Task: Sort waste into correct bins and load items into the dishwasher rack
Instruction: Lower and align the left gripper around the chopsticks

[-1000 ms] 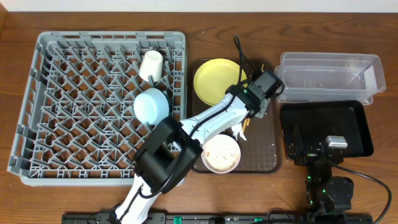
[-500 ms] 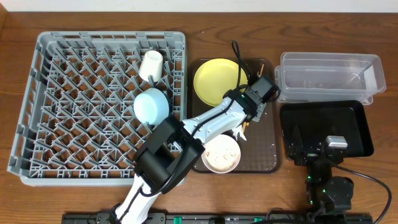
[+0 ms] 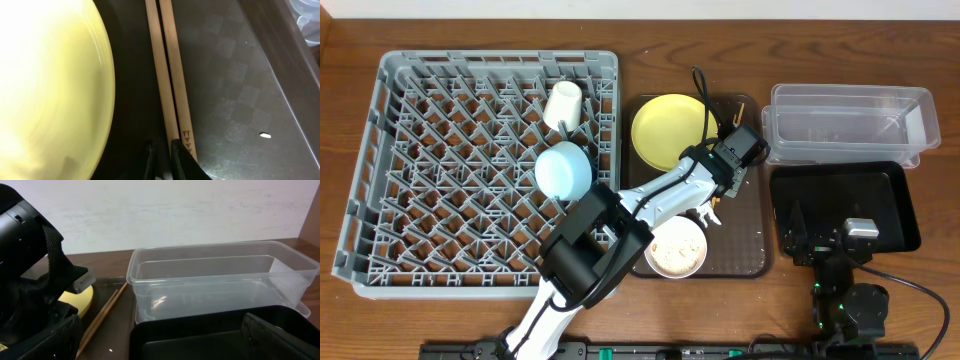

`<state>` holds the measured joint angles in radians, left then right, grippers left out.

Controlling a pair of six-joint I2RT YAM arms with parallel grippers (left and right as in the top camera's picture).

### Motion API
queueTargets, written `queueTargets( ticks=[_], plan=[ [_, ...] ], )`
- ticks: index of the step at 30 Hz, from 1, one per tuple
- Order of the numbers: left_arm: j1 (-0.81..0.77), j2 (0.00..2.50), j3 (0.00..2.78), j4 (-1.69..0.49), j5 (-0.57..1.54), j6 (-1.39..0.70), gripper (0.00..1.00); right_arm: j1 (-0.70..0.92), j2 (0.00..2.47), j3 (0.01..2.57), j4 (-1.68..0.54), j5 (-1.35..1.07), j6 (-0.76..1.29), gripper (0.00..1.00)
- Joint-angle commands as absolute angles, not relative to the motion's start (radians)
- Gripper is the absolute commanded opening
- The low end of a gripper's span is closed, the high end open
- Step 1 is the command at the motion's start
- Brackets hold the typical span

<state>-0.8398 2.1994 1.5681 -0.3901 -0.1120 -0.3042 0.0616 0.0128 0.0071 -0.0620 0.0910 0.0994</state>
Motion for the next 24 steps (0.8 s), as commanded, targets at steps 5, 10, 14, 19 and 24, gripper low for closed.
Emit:
queueTargets(
  ticks=[5,10,14,19,24],
  plan=[
    [-0.837,2.216,1.562,-0.394,-0.101,-0.315,0.16,0.057,0.011,0.006,-0.064,0.104,0.111,0.99],
    [-0.838,2.216,1.562,-0.394,-0.053,-0.315,0.24,0.057,0.011,0.006,-0.064,0.104,0.111,0.99],
    [-0.838,2.216,1.562,-0.398,-0.053,-0.315,0.24,0.057,0.011,0.006,-0.064,0.104,0.111,0.99],
    [-0.838,2.217,1.562,-0.398,-0.053,-0.315,0.19,0.057,0.012,0.006,-0.064,0.104,0.111,0.99],
    [-0.838,2.216,1.562,-0.397,-0.053,-0.315,0.12,0.057,0.012,0.006,-0.064,0.104,0.111,0.99]
  ],
)
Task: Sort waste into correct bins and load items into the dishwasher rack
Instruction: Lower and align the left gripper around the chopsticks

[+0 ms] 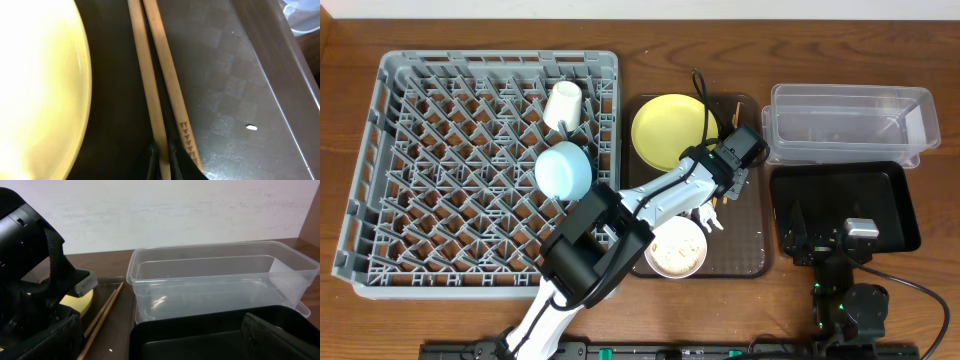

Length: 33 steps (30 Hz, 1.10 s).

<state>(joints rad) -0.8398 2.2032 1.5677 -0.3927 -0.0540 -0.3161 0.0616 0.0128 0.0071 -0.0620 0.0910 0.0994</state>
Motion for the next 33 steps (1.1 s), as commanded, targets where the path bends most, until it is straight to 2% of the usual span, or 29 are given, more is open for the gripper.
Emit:
queueTargets(
  ticks=[1,3,6,20,21,23,24,31,33],
  plan=[
    [-0.838,2.216,1.562,-0.396,-0.053,-0.315,0.11,0.057,0.011,0.006,-0.064,0.104,0.111,0.99],
    [-0.838,2.216,1.563,-0.393,-0.052,-0.315,0.11,0.057,0.011,0.006,-0.064,0.104,0.111,0.99],
    [-0.837,2.216,1.563,-0.387,-0.053,-0.315,0.06,0.057,0.012,0.006,-0.064,0.104,0.111,0.99],
    [-0.836,2.095,1.590,-0.387,-0.016,-0.319,0.06,0.057,0.011,0.006,-0.064,0.104,0.111,0.99],
    [-0.836,2.095,1.590,-0.387,-0.007,-0.319,0.08,0.057,0.011,0.006,-0.064,0.104,0.111,0.99],
    [-0.837,2.096,1.589,-0.387,0.001,-0.319,0.28,0.057,0.011,0.006,-0.064,0.104,0.111,0.99],
    [-0.838,2.098,1.586,-0.387,0.000,-0.319,0.31,0.057,0.011,0.006,-0.064,0.104,0.111,0.99],
    [-0.836,2.115,1.578,-0.363,-0.037,-0.319,0.31,0.057,0.011,0.006,-0.064,0.104,0.112,0.99],
    [-0.836,2.127,1.578,-0.351,-0.046,-0.319,0.24,0.057,0.012,0.006,-0.064,0.104,0.111,0.99]
  ],
)
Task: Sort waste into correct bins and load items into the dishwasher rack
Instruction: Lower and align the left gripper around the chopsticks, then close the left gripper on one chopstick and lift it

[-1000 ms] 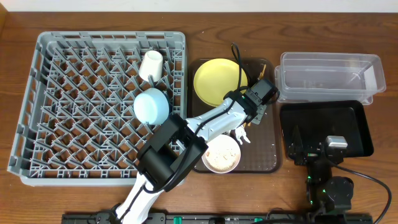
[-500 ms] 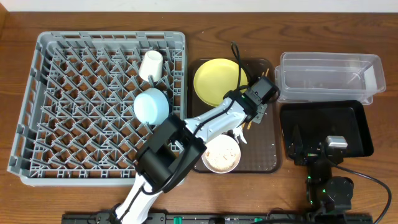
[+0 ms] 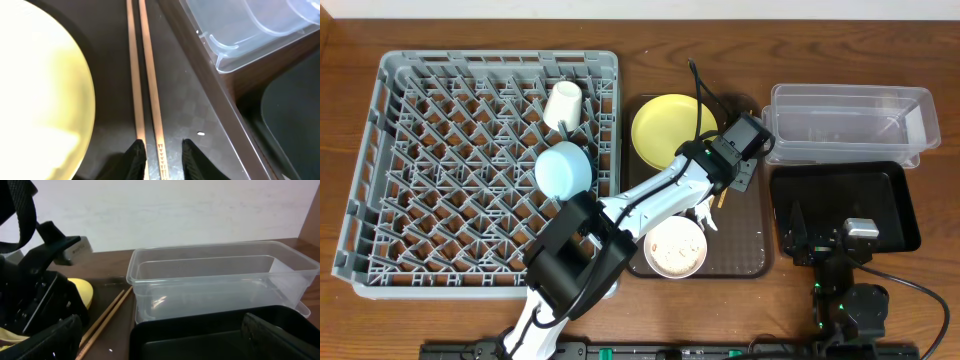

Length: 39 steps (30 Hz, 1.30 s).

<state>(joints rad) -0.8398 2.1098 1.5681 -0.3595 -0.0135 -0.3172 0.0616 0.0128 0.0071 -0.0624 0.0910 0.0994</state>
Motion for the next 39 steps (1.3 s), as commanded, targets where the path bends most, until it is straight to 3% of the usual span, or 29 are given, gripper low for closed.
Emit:
queueTargets(
  ticks=[1,31,35,39],
  plan=[
    [-0.836,2.131,1.578,-0.348,-0.046,-0.319,0.22,0.057,0.012,0.006,-0.064,0.104,0.111,0.99],
    [-0.836,2.260,1.576,-0.334,-0.109,-0.319,0.21,0.057,0.012,0.006,-0.064,0.104,0.111,0.99],
    [-0.836,2.258,1.578,-0.334,-0.109,-0.319,0.06,0.057,0.011,0.006,-0.064,0.104,0.111,0.99],
    [-0.836,2.227,1.589,-0.334,-0.101,-0.319,0.06,0.057,0.012,0.006,-0.064,0.104,0.111,0.99]
  ],
)
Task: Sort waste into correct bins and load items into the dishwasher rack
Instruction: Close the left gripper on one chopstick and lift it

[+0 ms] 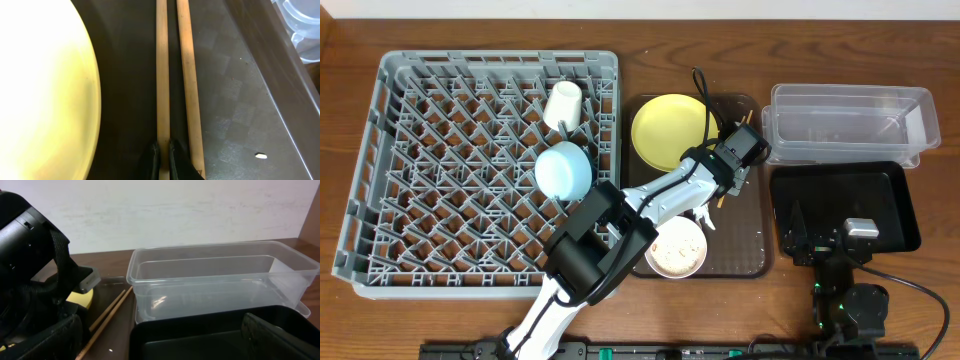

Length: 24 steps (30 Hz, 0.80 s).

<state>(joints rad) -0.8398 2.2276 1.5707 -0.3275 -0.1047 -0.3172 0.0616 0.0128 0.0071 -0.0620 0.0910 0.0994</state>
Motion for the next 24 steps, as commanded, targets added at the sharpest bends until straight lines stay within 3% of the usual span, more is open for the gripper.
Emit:
queueTargets(
  ticks=[1,16,24],
  plan=[
    [-0.836,2.210,1.590,-0.332,-0.093,-0.319,0.06,0.057,0.012,0.006,-0.064,0.104,0.112,0.99],
    [-0.834,1.924,1.590,-0.400,-0.027,-0.406,0.06,0.057,0.011,0.006,-0.064,0.104,0.112,0.99],
    [-0.751,1.798,1.590,-0.625,-0.107,-0.406,0.06,0.057,0.012,0.006,-0.064,0.104,0.111,0.99]
  ],
)
